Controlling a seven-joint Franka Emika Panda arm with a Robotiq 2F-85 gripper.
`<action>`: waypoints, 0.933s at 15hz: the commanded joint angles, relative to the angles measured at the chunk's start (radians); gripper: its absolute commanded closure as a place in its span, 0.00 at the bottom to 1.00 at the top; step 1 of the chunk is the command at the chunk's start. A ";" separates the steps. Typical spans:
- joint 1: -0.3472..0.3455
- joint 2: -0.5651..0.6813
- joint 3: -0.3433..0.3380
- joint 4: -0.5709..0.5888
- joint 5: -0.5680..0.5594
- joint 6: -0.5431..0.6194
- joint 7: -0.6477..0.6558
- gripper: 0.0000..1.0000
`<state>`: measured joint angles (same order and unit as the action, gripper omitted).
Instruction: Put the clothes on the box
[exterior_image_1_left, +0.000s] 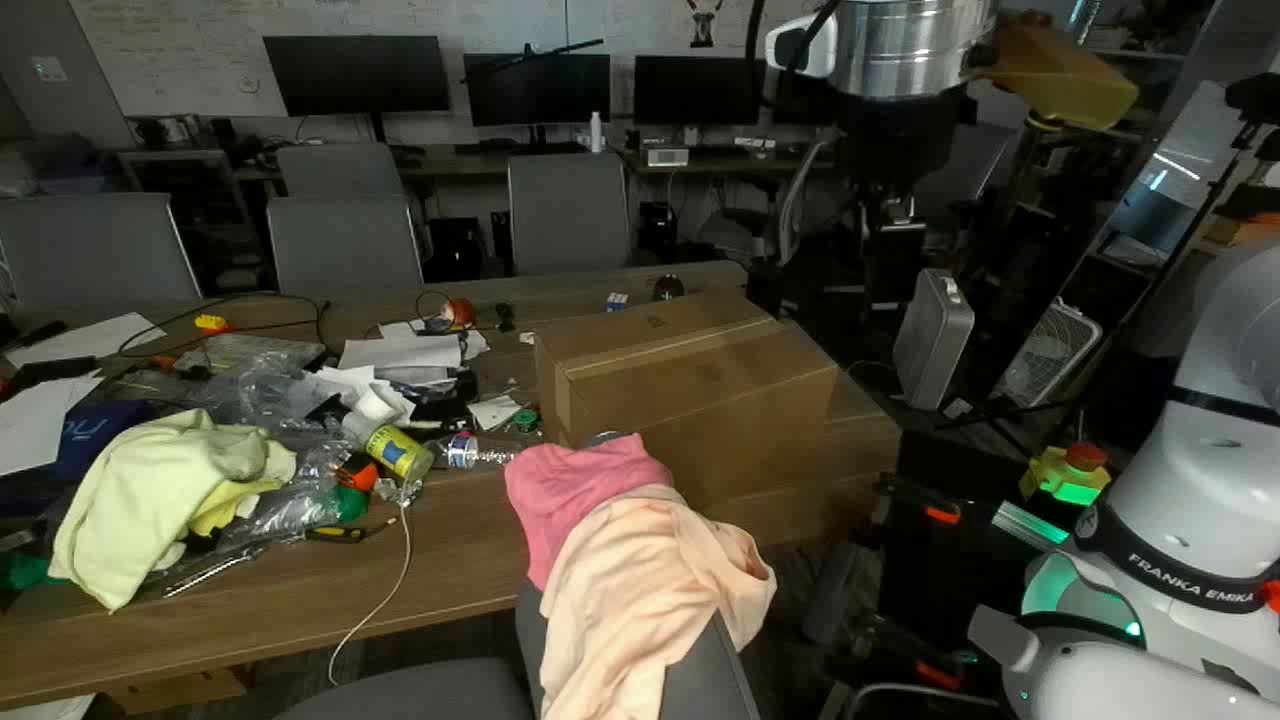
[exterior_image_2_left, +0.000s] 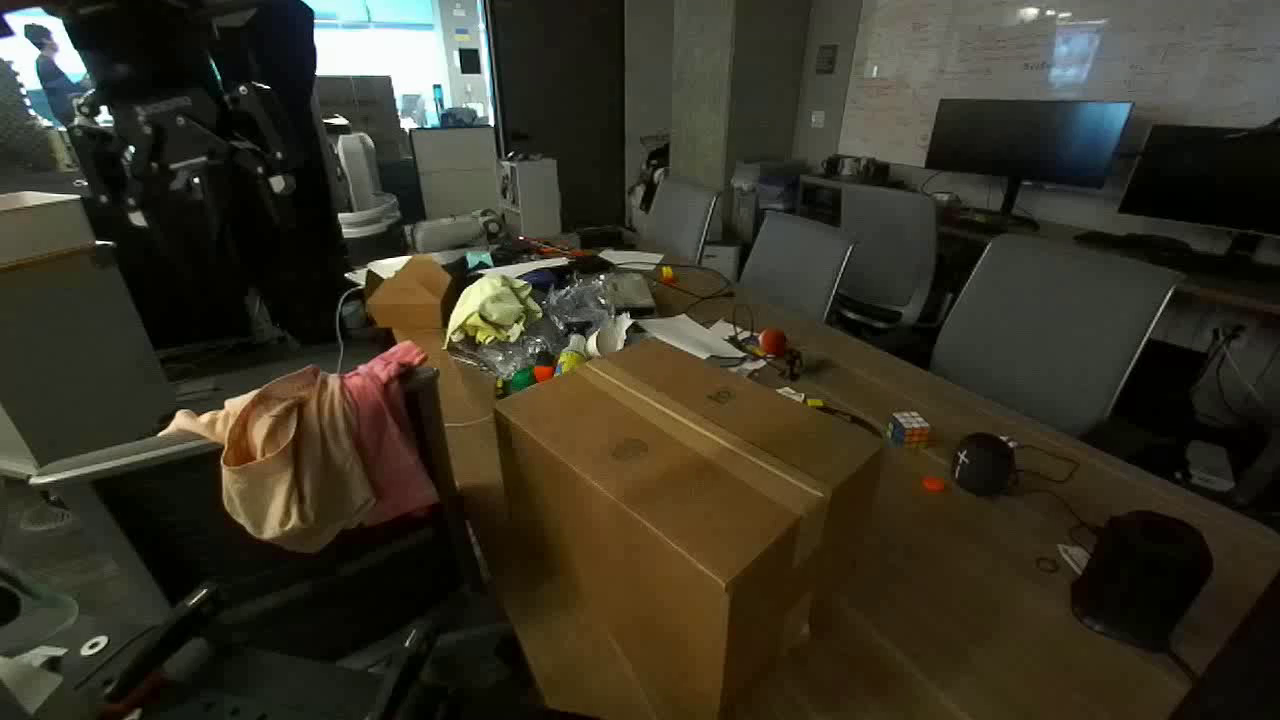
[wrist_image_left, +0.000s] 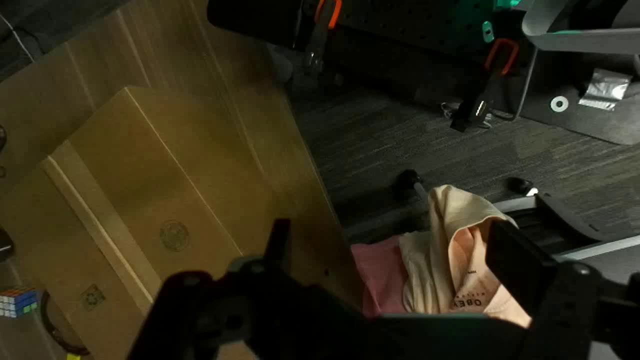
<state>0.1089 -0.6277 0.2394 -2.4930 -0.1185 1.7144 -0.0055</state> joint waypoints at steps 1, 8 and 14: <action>0.028 0.004 -0.023 0.006 -0.012 -0.004 0.013 0.00; 0.031 0.020 -0.017 0.018 -0.011 -0.001 0.024 0.00; 0.083 0.188 0.051 0.082 -0.012 0.009 0.059 0.00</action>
<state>0.1596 -0.5492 0.2623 -2.4760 -0.1185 1.7179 0.0126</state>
